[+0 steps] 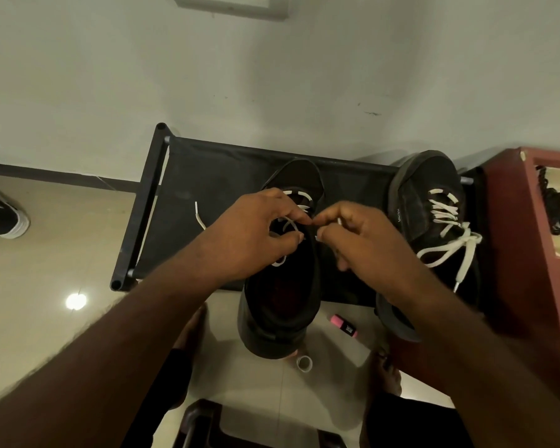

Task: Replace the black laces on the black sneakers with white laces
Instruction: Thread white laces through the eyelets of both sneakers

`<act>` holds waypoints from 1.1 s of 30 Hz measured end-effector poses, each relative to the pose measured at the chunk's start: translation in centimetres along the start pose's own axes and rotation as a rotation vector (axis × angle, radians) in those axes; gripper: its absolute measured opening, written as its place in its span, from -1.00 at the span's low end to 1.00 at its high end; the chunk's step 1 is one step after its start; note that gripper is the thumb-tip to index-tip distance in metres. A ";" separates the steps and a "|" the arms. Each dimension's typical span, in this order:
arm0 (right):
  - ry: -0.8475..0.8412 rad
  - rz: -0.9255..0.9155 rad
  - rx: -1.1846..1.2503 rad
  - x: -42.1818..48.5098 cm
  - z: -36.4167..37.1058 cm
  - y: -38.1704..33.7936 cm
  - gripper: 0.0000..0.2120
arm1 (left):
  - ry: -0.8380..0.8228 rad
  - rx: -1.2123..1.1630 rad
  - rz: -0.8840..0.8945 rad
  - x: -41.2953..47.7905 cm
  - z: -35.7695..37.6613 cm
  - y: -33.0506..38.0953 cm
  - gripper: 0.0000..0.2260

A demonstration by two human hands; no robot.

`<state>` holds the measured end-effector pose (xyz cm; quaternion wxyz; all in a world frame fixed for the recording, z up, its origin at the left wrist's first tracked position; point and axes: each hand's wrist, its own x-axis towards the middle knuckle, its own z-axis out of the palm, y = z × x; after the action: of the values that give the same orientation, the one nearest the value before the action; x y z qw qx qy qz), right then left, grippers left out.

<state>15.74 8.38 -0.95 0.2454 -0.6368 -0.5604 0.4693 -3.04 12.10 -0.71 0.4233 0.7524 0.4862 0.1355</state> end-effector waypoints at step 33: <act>-0.008 -0.214 -0.196 0.4 0.2 1.0 -0.74 | -0.004 -0.334 -0.159 0.3 -0.6 0.0 -0.74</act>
<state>16.07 8.43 -1.99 0.2288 -0.5924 -0.6691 0.3860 -3.23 12.61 -0.40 0.5528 0.6310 0.5140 0.1789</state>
